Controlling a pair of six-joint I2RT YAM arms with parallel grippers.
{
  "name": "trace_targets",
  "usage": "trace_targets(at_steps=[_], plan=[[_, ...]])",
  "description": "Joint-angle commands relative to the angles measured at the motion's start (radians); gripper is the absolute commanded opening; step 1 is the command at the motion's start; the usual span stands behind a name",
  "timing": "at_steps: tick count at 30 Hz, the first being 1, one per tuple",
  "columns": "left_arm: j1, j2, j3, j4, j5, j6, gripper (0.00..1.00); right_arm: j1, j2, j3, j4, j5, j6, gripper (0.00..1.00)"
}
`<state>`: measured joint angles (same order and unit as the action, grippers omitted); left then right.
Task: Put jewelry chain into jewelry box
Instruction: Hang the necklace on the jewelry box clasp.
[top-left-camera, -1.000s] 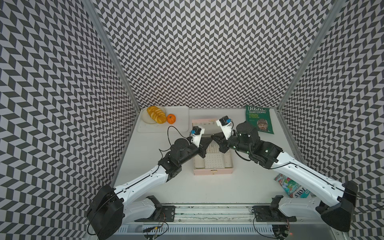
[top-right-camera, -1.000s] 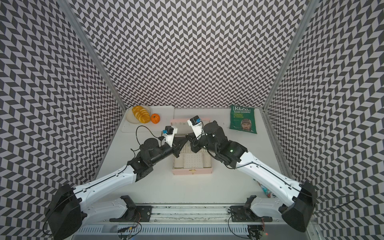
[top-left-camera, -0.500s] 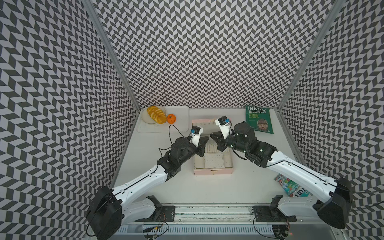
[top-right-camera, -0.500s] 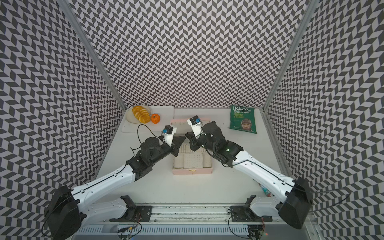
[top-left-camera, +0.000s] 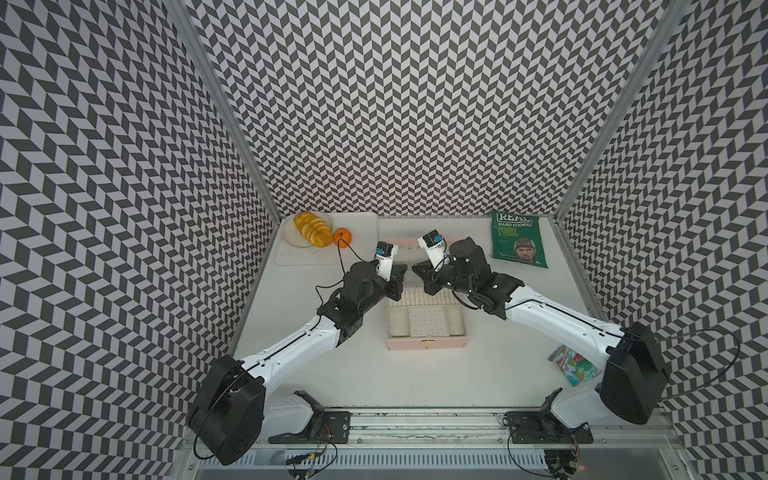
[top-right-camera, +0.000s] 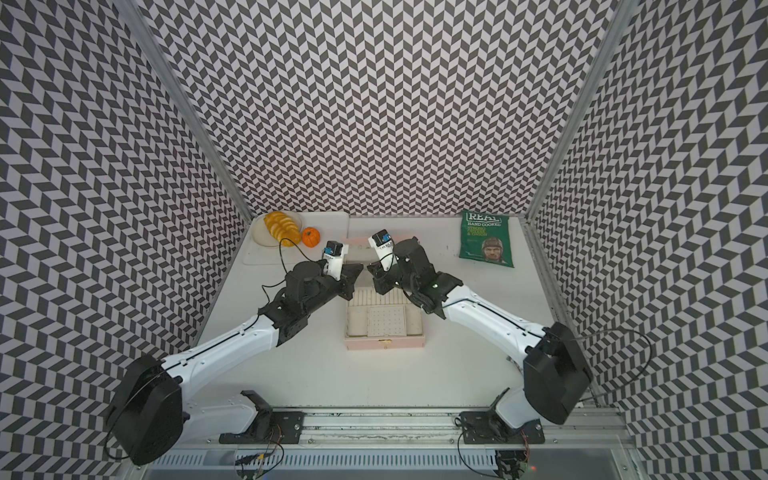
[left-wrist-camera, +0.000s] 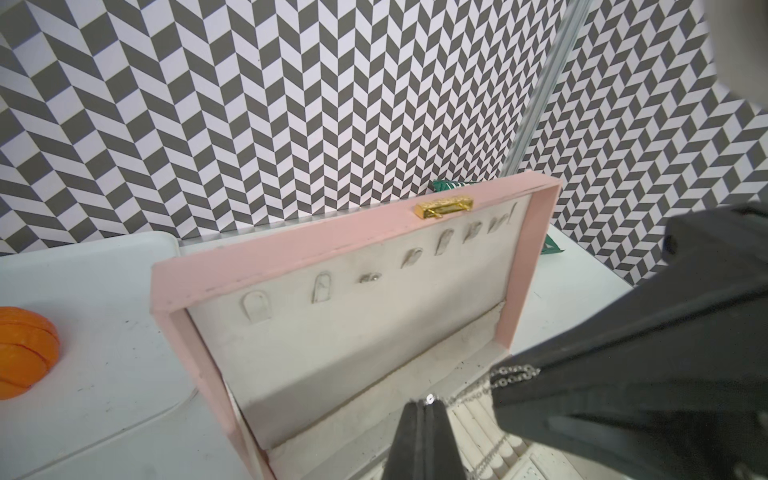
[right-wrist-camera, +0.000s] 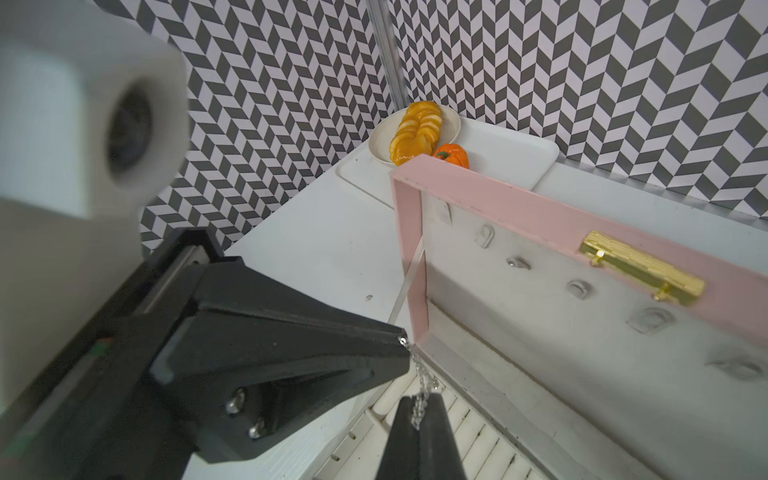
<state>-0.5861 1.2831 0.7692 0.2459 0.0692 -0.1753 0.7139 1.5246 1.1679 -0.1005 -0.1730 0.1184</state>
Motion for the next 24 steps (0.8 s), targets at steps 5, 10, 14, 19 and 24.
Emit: trace_targets(at_steps=[5,10,14,19,24], plan=[[0.033,0.077,0.09,0.034,0.032,0.006,0.0,-0.031,0.072,0.082,0.093,-0.021,-0.005,0.0],[0.05,0.13,0.125,0.047,0.047,0.002,0.0,-0.056,0.113,0.114,0.105,-0.023,-0.001,0.0],[0.061,0.156,0.154,0.046,0.049,0.0,0.0,-0.072,0.145,0.146,0.108,-0.028,0.007,0.0],[0.074,0.165,0.169,0.051,0.047,-0.009,0.0,-0.086,0.169,0.172,0.113,-0.046,0.01,0.0],[0.082,0.176,0.185,0.053,0.046,-0.014,0.0,-0.094,0.186,0.189,0.116,-0.052,0.017,0.0]])
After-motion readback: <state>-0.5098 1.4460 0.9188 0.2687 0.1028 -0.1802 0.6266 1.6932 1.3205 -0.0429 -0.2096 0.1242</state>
